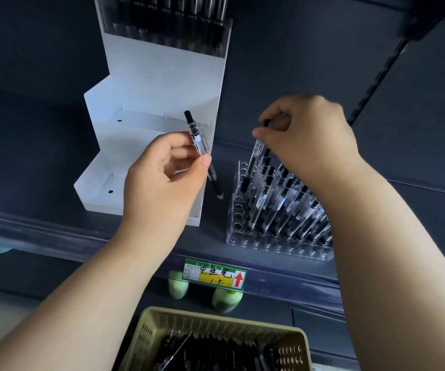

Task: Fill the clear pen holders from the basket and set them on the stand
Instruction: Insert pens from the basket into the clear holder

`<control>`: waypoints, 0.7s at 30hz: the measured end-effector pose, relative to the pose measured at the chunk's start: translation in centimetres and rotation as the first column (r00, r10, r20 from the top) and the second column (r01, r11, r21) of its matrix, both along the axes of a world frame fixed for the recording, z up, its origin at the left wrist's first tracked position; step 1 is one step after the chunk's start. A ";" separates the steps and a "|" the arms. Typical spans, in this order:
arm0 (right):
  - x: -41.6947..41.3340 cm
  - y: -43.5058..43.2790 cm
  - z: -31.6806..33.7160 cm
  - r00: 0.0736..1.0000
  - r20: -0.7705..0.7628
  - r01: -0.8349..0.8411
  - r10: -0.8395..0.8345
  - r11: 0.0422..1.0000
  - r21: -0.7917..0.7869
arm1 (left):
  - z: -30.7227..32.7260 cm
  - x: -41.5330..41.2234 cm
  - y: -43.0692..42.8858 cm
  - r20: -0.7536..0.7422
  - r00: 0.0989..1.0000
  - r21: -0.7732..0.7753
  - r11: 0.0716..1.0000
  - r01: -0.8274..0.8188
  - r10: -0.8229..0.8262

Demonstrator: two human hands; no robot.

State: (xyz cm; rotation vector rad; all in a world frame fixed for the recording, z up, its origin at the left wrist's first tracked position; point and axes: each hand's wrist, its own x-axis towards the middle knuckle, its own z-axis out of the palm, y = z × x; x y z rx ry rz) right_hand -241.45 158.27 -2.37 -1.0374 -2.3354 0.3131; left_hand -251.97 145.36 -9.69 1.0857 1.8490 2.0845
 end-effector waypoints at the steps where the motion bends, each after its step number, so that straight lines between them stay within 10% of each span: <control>1: 0.0 0.0 0.0 1.000 0.003 0.001 -0.001 1.000 -0.003 | 0.0 0.0 -0.1 0.003 1.000 -0.004 1.000 0.002 -0.002; 21: 0.1 -1.1 0.5 0.998 0.052 -0.025 0.028 0.998 -0.053 | -0.2 0.1 -0.2 0.016 1.000 -0.051 0.999 -0.002 0.003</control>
